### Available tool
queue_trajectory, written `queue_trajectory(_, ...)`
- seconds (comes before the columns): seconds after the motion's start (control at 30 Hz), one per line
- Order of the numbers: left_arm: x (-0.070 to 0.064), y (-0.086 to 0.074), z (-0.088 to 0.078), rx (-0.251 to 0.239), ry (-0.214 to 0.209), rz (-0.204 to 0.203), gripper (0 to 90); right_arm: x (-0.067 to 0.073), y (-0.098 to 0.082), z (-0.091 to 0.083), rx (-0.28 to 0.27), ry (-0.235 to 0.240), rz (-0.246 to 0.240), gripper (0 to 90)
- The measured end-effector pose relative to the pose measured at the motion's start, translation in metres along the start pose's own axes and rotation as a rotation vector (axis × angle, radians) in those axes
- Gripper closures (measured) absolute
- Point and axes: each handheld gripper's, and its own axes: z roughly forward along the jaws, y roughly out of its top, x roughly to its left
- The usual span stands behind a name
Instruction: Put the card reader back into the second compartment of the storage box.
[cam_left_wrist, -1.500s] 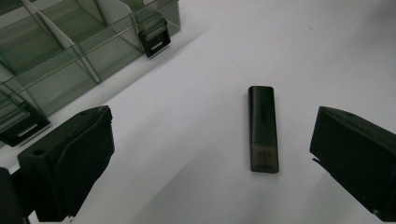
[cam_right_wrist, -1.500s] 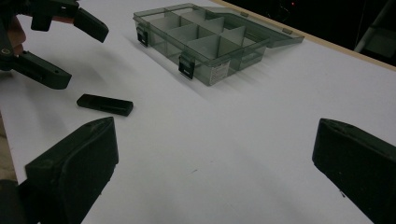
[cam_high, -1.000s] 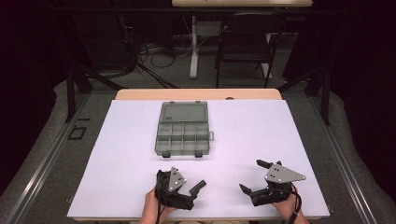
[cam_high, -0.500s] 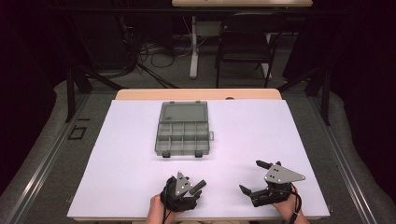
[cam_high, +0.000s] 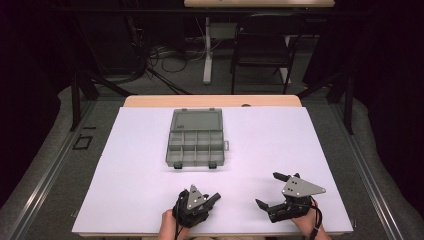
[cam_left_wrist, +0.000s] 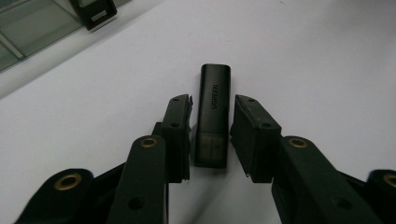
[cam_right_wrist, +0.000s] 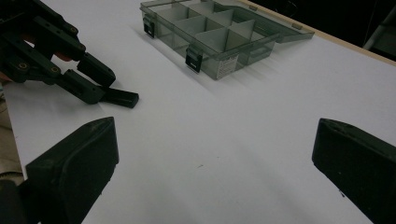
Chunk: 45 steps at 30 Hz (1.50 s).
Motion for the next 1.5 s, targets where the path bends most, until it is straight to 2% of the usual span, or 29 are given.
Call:
queue_trajectory(0.3, 0.000, 0.000, 0.000, 0.001, -0.009, 0.009, 73.3, 0.001, 0.000, 0.000, 0.008, 0.009, -0.004, 0.1)
queue_trajectory(0.67, 0.003, 0.001, -0.001, -0.012, -0.036, 0.051, 74.2, 0.001, 0.000, 0.000, 0.011, 0.013, -0.008, 0.8)
queue_trajectory(1.0, 0.006, 0.005, -0.010, -0.052, -0.044, 0.059, 74.3, 0.000, 0.000, 0.001, 0.012, 0.013, -0.007, 0.8)
queue_trajectory(1.5, 0.015, 0.008, -0.017, -0.093, -0.049, 0.039, 74.3, -0.001, -0.001, 0.000, 0.010, 0.007, -0.002, 0.8)
